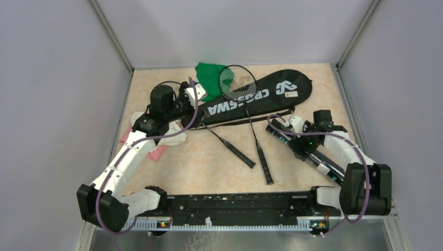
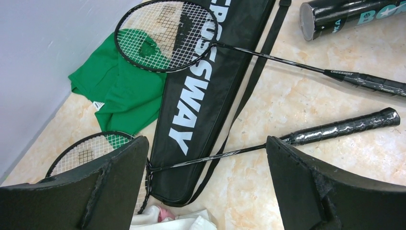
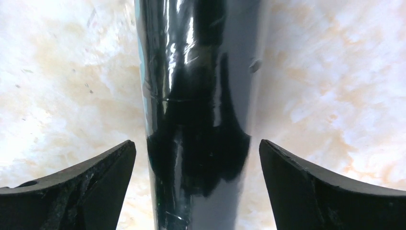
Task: Pack up the badminton gear
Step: Place the shuttle tube at the center of the board.
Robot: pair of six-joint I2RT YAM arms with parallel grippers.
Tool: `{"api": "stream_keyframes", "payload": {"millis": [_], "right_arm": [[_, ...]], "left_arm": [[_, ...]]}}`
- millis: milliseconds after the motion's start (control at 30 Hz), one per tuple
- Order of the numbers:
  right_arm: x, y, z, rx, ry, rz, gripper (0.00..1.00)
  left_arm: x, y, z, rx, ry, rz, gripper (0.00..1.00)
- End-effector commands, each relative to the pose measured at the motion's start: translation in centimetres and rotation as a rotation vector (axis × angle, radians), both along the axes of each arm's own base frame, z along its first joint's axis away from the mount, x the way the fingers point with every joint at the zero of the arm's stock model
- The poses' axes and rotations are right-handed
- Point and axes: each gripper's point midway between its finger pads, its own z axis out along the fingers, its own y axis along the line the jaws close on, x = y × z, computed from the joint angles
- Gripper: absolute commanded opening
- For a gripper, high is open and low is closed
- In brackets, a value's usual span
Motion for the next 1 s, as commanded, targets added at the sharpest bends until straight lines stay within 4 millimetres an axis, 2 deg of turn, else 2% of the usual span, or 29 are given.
{"api": "stream_keyframes", "payload": {"millis": [0, 100, 233, 367, 467, 567, 700, 867, 967], "right_arm": [[3.4, 2.0, 5.6, 0.113, -0.171, -0.001, 0.98], [4.7, 3.3, 8.5, 0.169, -0.260, -0.003, 0.98], [6.0, 7.4, 11.3, 0.234, -0.340, 0.052, 0.95], [7.1, 12.3, 12.9, 0.279, -0.375, 0.105, 0.92], [7.9, 15.7, 13.2, 0.312, -0.347, 0.135, 0.87], [8.9, 18.4, 12.8, 0.328, -0.330, 0.146, 0.84], [11.1, 20.8, 11.7, 0.312, -0.313, 0.087, 0.82], [13.6, 22.1, 9.0, 0.270, -0.264, 0.018, 0.75], [14.7, 22.7, 7.6, 0.257, -0.247, 0.007, 0.71]], "left_arm": [[0.9, 0.3, 0.7, -0.019, -0.026, 0.040, 0.99], [1.5, 0.5, 0.4, -0.031, -0.008, 0.080, 0.99], [2.6, 1.1, 0.4, -0.045, -0.005, 0.154, 0.99], [3.8, 2.5, 0.5, -0.059, -0.011, 0.270, 0.99], [5.0, 4.0, 0.2, -0.058, 0.009, 0.370, 0.99], [5.9, 5.5, -0.3, -0.066, 0.045, 0.439, 0.99], [6.5, 7.6, -0.3, -0.086, 0.057, 0.511, 0.99], [6.4, 9.7, 0.5, -0.129, 0.037, 0.566, 0.99], [6.1, 10.1, 0.9, -0.146, 0.031, 0.565, 0.99]]}}
